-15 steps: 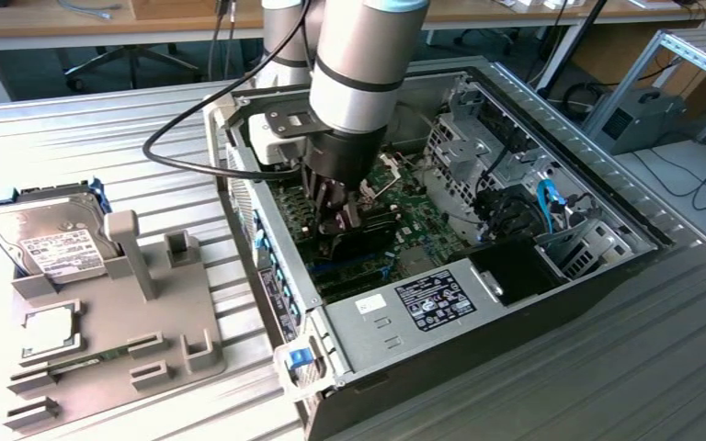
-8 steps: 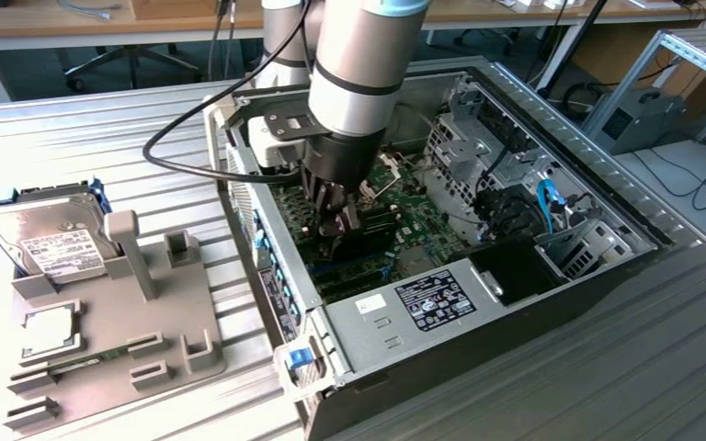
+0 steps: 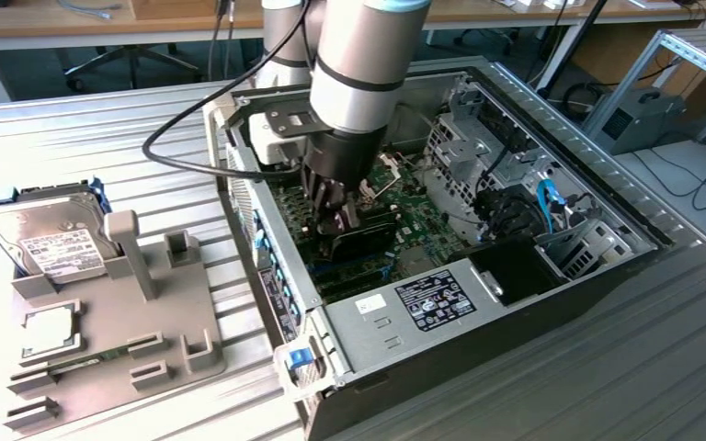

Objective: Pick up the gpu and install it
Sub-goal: 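Press down on the gpu until it lock into place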

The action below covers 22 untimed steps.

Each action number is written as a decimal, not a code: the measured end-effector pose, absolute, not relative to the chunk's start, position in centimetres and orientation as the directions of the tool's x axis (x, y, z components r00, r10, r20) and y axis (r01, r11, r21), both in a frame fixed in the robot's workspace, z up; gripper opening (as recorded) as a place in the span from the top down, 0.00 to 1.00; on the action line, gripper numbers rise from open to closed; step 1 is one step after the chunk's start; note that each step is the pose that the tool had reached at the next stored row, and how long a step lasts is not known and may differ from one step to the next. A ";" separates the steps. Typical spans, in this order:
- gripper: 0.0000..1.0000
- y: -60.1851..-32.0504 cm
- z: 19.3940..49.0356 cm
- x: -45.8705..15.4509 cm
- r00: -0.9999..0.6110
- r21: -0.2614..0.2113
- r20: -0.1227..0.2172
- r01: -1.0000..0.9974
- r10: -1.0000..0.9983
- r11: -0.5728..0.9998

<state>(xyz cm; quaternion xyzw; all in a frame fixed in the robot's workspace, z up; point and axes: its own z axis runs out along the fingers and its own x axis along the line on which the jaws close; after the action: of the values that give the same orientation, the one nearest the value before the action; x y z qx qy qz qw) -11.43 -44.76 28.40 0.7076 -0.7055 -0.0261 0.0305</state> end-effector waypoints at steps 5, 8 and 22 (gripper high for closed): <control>0.89 -44.8 29.2 -10.3 0.003 0.080 0.006 -0.997 -1.000 -0.003; 0.89 -44.8 29.3 -9.2 0.003 0.081 0.006 -0.997 -1.000 -0.003; 0.89 -44.8 29.7 -3.7 0.003 0.084 -0.002 -0.996 -1.000 -0.003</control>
<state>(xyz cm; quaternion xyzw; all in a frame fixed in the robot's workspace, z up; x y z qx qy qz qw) -3.66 -44.77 29.68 0.7077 -0.7053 -0.0303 0.0293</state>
